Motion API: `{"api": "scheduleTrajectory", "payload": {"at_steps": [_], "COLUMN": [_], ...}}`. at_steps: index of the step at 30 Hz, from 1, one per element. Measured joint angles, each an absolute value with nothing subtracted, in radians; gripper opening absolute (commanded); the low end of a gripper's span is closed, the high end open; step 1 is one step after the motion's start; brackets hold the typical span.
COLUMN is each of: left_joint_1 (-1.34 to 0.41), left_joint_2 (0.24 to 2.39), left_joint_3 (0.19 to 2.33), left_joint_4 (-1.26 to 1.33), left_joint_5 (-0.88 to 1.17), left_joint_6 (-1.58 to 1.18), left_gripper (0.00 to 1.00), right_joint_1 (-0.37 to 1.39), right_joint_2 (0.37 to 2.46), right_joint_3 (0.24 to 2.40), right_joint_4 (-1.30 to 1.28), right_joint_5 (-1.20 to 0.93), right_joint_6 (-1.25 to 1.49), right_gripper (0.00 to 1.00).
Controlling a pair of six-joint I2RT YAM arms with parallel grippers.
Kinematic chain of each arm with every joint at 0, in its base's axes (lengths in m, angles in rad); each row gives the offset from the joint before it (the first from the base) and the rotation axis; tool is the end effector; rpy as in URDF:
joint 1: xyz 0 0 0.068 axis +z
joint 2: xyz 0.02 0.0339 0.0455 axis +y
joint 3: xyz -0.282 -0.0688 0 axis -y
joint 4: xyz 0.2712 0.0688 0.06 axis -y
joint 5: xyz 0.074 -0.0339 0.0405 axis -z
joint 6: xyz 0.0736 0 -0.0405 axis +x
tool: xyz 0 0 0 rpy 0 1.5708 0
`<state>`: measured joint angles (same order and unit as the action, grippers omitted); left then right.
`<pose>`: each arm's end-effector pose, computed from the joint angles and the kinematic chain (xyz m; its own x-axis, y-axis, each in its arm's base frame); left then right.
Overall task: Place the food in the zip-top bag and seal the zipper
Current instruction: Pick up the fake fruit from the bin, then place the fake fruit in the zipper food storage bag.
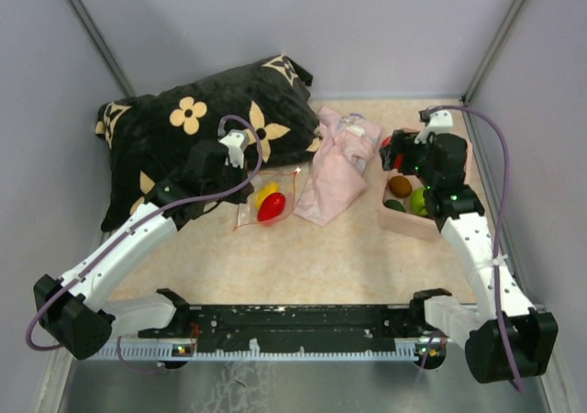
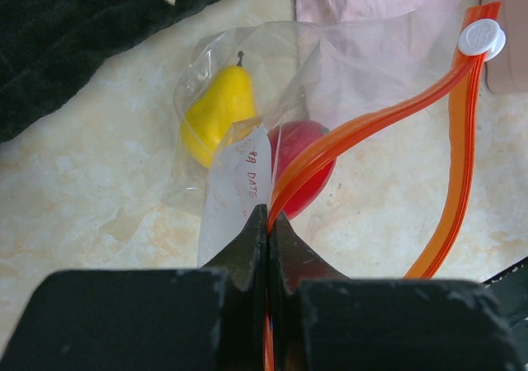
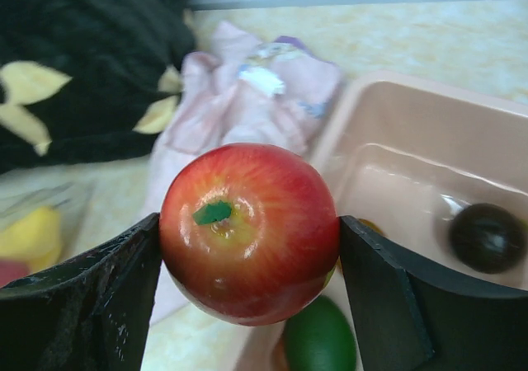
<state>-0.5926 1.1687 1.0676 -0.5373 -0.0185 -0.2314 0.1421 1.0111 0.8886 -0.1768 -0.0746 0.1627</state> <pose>0.2530 -0.1687 0.3174 -0.6064 0.1319 -0.7842 0.4182 0.8917 -0.1734 0.2839 0.0462 0.3354 -0.3223 0.1171 -0.9394 -0.1617 0.9709 0.1765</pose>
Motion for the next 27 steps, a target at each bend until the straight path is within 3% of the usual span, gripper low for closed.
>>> {"api": "scheduleTrajectory", "payload": {"at_steps": [14, 21, 27], "left_joint_1": [-0.593, -0.592, -0.591], "left_joint_2": [1.179, 1.179, 1.179], "left_joint_3": [1.068, 1.068, 1.068], "left_joint_4": [-0.538, -0.538, -0.538], "left_joint_5": [0.017, 0.029, 0.038], "left_joint_6": [-0.231, -0.232, -0.235], "left_gripper": [0.0, 0.0, 0.0], "right_joint_1": [0.71, 0.879, 0.916], "right_joint_2": [1.011, 1.118, 1.211], "right_joint_3": [0.864, 0.864, 0.83], "right_joint_4": [-0.016, 0.142, 0.298], "right_joint_5": [-0.027, -0.024, -0.023], "right_joint_6": [0.205, 0.206, 0.209], "right_gripper": [0.56, 0.56, 0.56]}}
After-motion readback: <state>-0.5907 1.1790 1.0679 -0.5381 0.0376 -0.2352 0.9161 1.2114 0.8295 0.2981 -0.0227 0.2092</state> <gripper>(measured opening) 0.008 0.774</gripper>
